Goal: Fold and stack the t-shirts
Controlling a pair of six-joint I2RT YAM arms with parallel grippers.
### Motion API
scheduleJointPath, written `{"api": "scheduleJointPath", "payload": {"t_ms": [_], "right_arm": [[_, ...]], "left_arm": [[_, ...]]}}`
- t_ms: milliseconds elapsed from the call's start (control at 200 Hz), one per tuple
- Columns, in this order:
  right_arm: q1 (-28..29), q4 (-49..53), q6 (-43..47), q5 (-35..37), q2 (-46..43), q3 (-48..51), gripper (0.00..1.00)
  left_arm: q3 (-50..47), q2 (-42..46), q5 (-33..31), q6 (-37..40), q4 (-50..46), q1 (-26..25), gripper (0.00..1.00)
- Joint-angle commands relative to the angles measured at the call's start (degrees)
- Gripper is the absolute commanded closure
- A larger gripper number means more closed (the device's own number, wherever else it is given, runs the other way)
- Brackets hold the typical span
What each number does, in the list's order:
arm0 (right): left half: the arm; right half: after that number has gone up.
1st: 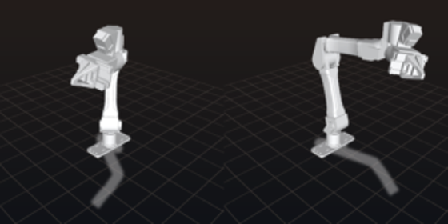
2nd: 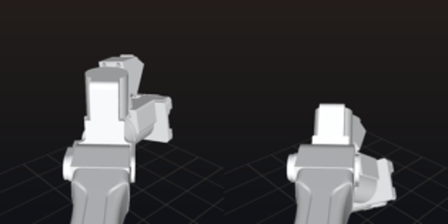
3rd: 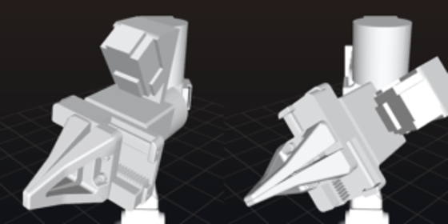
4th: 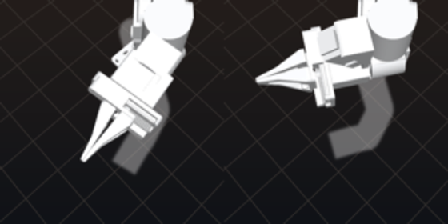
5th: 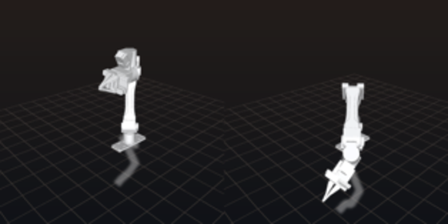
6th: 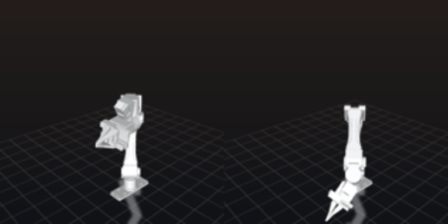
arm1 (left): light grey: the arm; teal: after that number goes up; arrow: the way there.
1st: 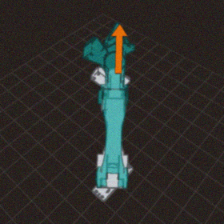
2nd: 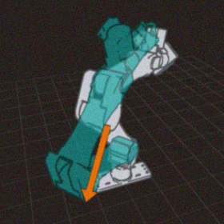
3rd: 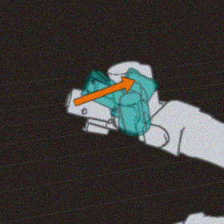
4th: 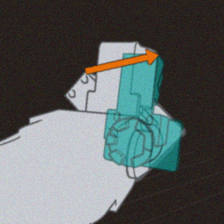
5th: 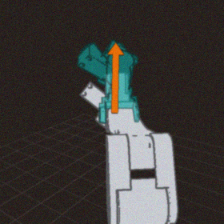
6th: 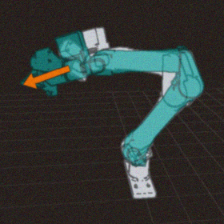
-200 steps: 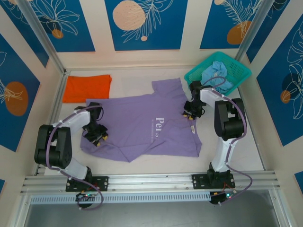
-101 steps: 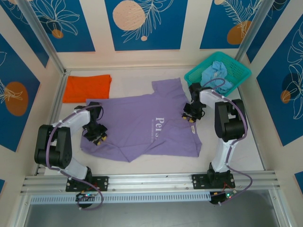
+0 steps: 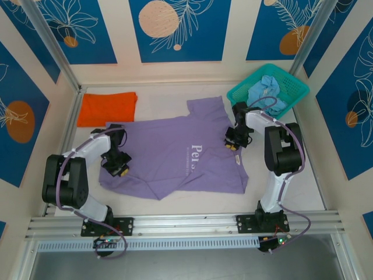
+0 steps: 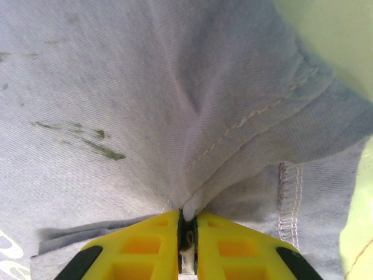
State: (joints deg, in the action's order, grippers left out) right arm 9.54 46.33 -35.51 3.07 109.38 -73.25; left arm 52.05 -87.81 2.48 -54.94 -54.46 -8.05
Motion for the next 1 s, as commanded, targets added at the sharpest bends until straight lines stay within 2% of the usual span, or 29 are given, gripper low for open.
{"api": "scheduleJointPath", "payload": {"t_ms": [0,115,310,410,495,720,990], "right_arm": [[0.3,2.14,-0.13,-1.27,-2.08,0.57,0.85],[0.21,2.44,-0.19,-1.85,-2.42,0.61,0.88],[0.3,3.03,0.18,-2.61,-2.86,0.69,0.86],[0.28,2.99,0.53,-2.81,-2.9,0.74,0.92],[0.35,3.31,0.63,-3.06,-2.93,0.59,0.92],[0.57,3.63,1.05,-2.99,-3.66,1.16,0.73],[0.78,3.7,1.33,-2.8,-3.77,1.1,0.7]], "left_arm": [[0.86,2.59,-1.99,0.2,-4.48,0.06,0.98],[0.77,4.4,-2.78,0.32,-6.54,-0.13,1.0],[-1.21,8.16,-4.4,0.27,-9.33,-0.43,1.0],[-2.67,10.08,-4.61,-0.08,-10.0,-0.45,1.0],[-3.26,11.3,-5.1,-0.34,-10.56,-0.38,1.0],[-3.45,12.74,-6.0,-0.35,-11.29,-0.4,1.0],[-3.19,12.3,-5.47,-0.15,-10.67,-0.39,1.0]]}}
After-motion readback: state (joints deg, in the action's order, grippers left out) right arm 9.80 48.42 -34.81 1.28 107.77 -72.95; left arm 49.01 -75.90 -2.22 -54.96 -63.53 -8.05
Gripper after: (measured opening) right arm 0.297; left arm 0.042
